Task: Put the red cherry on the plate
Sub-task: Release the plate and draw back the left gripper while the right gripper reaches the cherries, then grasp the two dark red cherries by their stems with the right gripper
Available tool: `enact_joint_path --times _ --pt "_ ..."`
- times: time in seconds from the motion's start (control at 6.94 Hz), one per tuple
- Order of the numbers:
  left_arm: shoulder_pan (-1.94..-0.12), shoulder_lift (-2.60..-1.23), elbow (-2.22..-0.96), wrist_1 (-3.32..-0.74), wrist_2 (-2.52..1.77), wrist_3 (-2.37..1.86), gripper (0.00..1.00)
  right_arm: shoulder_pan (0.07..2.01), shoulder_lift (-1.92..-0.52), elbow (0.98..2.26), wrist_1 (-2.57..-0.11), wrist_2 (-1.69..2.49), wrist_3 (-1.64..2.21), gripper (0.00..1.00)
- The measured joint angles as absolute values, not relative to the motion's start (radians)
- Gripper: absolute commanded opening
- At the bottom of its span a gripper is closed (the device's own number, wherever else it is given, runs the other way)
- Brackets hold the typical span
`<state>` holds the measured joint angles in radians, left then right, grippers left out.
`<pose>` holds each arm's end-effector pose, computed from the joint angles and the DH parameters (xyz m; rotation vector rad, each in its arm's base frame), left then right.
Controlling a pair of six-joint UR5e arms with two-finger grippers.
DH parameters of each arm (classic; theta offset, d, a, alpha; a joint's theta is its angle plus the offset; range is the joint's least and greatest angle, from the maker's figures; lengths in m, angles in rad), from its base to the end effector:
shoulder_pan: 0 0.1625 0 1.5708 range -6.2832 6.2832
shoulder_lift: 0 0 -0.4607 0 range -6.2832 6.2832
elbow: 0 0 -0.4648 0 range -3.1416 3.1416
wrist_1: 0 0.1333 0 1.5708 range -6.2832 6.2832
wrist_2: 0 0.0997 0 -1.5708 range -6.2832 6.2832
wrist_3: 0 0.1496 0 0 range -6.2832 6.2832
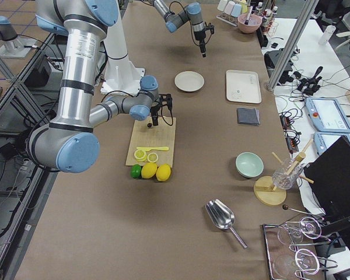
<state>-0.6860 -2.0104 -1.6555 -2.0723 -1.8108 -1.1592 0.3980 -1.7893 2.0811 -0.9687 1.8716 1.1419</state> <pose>0.5373 -0.5662 0.3368 0.3460 0.9848 -0.1260 -0.4441 -0.2832 0.4903 0.0996 -0.9253 -0.1631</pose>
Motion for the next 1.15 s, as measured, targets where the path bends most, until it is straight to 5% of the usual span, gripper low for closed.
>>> enact_joint_path --times 0.14,0.29,0.58,1.15 --pt "-0.689 -2.01 -1.656 -2.072 -1.81 -1.158 0.98 0.383 -1.792 2.081 -0.991 1.861 1.141 0.47" --pt "-0.69 -2.01 -1.656 -2.072 -1.81 -1.157 0.98 0.378 -1.799 2.082 -1.007 1.858 1.141 0.38" --pt "-0.69 -2.01 -1.656 -2.072 -1.81 -1.157 0.98 0.375 -1.826 2.089 -1.015 1.857 1.141 0.0" --pt "-0.69 -2.003 -1.655 -2.072 -1.81 -1.155 0.98 0.365 -1.852 2.123 -1.016 1.846 1.141 0.0"
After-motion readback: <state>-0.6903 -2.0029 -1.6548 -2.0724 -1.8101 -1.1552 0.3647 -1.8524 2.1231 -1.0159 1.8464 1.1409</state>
